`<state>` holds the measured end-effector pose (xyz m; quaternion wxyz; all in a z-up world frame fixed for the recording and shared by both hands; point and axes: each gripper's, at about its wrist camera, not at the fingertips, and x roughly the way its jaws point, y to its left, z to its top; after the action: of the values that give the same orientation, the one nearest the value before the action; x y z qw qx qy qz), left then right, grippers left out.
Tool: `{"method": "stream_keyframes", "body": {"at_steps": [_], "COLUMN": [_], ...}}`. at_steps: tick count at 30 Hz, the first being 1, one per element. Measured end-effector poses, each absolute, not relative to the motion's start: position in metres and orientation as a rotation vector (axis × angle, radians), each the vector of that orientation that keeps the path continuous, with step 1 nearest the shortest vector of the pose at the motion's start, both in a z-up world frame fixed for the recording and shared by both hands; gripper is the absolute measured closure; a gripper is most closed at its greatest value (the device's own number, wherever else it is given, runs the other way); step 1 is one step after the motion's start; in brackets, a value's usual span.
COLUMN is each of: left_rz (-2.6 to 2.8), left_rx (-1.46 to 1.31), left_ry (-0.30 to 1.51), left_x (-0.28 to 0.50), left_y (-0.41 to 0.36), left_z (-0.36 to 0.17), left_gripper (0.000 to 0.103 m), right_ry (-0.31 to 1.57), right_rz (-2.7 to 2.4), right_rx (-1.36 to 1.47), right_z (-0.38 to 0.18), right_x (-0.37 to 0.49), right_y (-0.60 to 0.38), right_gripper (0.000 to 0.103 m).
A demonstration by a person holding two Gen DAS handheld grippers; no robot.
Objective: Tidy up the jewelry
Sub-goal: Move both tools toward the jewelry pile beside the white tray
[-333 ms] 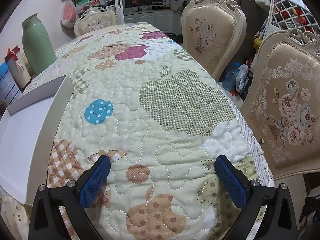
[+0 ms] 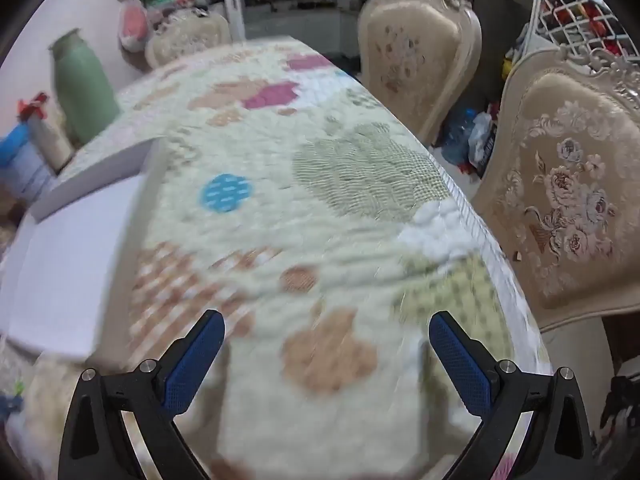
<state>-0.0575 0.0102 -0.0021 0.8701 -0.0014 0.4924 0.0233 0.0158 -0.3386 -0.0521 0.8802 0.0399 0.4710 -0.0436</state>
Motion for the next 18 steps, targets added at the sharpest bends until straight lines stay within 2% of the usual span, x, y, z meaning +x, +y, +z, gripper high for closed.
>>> {"method": "stream_keyframes", "body": {"at_steps": [10, 18], "left_rz": [0.085, 0.091], "left_rx": [-0.045, -0.066], "left_ry": [1.031, 1.013], "left_x": [-0.087, -0.105], "left_y": [0.005, -0.002], "left_z": [0.008, 0.018], "left_gripper": [0.057, 0.057], "right_ry": [0.943, 0.914], "right_rz": [0.078, 0.190], "right_rx": [0.156, 0.101], "right_z": [0.004, 0.026], "right_x": [-0.065, -0.088], "right_y": [-0.250, -0.197], "right_gripper": [0.001, 0.001]}}
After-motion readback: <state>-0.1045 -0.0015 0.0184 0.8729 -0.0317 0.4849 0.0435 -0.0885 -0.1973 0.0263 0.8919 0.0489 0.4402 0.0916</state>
